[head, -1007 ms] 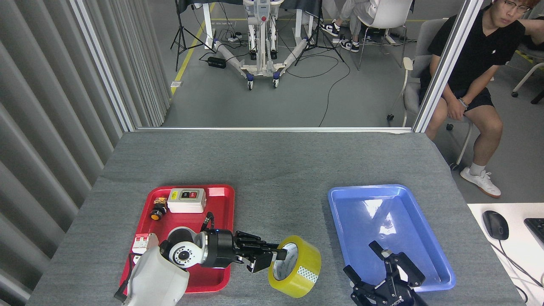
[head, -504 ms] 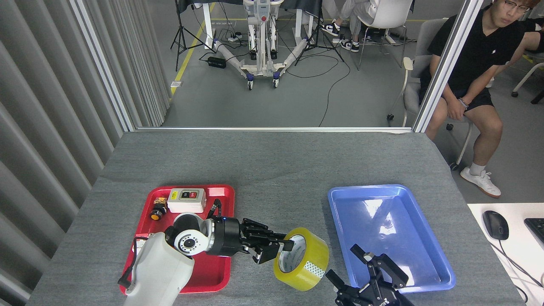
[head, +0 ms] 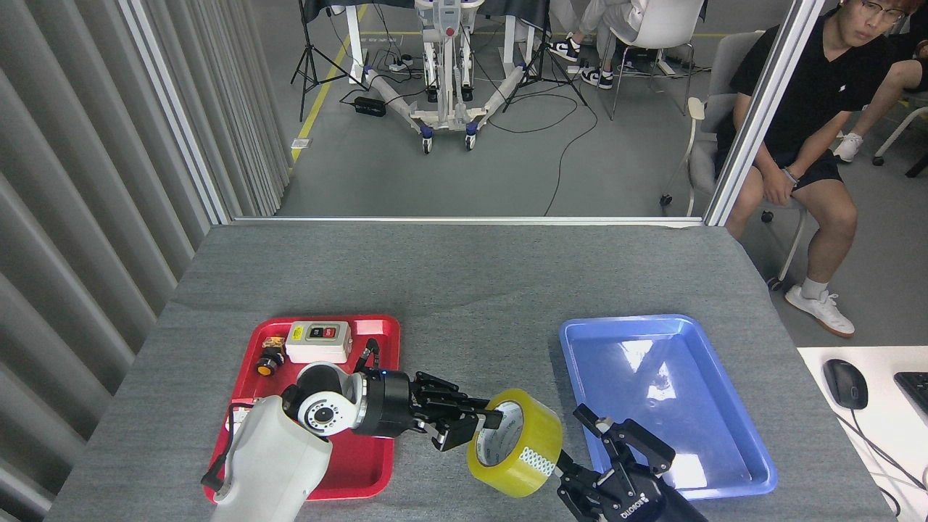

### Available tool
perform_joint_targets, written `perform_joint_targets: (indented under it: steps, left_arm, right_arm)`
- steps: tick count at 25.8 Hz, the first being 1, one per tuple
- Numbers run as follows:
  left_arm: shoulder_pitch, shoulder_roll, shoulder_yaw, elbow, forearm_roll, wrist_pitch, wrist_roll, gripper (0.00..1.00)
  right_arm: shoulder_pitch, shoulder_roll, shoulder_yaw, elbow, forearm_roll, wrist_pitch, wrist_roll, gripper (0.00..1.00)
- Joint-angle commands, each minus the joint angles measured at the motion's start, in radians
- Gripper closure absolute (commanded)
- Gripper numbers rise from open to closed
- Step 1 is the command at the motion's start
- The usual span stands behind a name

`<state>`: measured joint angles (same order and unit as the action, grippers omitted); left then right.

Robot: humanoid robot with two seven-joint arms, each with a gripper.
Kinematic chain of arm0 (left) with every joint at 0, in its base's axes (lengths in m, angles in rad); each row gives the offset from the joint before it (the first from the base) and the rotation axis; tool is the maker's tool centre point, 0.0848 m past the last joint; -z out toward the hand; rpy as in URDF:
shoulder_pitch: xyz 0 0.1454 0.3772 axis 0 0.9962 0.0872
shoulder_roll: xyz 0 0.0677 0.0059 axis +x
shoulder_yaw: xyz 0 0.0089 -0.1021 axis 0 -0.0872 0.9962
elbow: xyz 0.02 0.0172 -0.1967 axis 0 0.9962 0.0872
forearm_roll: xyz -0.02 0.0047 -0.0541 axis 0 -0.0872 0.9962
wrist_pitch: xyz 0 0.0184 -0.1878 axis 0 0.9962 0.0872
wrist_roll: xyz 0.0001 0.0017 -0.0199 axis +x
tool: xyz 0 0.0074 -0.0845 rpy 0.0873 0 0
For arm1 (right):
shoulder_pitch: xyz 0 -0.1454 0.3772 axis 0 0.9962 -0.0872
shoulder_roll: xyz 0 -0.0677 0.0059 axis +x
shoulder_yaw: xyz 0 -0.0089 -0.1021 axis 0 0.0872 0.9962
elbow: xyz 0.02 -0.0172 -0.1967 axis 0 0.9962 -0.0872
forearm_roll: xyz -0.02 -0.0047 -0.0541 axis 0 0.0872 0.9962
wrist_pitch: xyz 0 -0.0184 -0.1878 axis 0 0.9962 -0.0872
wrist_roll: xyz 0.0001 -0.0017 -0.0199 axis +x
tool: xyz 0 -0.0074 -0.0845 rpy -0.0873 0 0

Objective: Place and move tape with both arms
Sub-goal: 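Grasp the tape with the right gripper beside the left hand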

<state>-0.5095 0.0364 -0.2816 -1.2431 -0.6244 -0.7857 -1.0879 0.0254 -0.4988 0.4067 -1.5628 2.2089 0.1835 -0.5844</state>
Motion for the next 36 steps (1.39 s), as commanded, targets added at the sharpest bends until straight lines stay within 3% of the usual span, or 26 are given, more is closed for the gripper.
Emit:
perform_joint_targets:
  steps: [1, 20, 24, 31, 36]
  left_arm:
    - [-0.001, 0.000, 0.001, 0.001, 0.000, 0.000, 0.000, 0.85]
    - [-0.001, 0.007, 0.001, -0.002, 0.003, 0.000, 0.000, 0.85]
    - [-0.001, 0.007, 0.001, -0.002, 0.005, 0.000, 0.000, 0.84]
    - [-0.003, 0.007, 0.001, -0.001, 0.005, 0.000, 0.000, 0.84]
    - [-0.003, 0.007, 0.001, -0.001, 0.005, 0.000, 0.000, 0.84]
  right_arm:
    - [-0.021, -0.001, 0.024, 0.003, 0.003, -0.004, 0.000, 0.36]
    - [-0.022, -0.015, 0.032, 0.007, 0.002, -0.009, -0.015, 0.47]
    - [-0.025, -0.060, 0.032, 0.007, -0.005, -0.021, -0.048, 0.48]
    - [-0.068, -0.069, 0.026, 0.052, -0.021, -0.032, -0.058, 0.38]
    - [-0.128, -0.107, 0.035, 0.084, -0.026, -0.047, -0.078, 0.34]
